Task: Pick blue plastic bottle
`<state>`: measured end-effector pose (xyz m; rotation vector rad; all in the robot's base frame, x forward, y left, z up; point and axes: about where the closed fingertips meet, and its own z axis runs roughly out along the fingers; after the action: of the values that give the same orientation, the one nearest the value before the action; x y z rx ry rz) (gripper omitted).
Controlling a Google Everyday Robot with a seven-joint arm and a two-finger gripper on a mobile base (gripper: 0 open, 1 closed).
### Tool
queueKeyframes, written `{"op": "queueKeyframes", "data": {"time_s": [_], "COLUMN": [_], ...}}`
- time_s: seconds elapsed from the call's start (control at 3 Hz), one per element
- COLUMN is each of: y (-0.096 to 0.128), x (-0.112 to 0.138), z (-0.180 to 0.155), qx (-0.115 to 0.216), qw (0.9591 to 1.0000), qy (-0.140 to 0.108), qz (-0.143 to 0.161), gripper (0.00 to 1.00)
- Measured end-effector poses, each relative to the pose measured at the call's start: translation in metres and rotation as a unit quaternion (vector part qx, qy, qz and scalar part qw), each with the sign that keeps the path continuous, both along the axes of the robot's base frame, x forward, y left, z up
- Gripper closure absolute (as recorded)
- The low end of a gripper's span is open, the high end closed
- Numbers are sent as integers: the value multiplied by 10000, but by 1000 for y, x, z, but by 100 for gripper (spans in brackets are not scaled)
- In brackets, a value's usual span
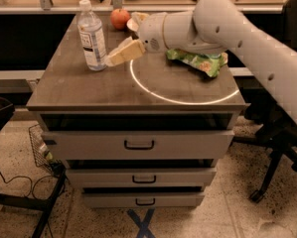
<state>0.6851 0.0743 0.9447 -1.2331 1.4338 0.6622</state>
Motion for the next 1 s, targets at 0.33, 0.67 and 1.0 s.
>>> {"op": "queueKeyframes", "data": {"time_s": [0.33,0.67,1.0], "y": [24,44,60], "x": [12,28,43], "z": [-3,-5,-11], "qx": [51,76,261], "qw": [9999,9993,9981], "qy": [138,351,524], "qz": [36,-109,-210], "gripper": [0,0,0]}}
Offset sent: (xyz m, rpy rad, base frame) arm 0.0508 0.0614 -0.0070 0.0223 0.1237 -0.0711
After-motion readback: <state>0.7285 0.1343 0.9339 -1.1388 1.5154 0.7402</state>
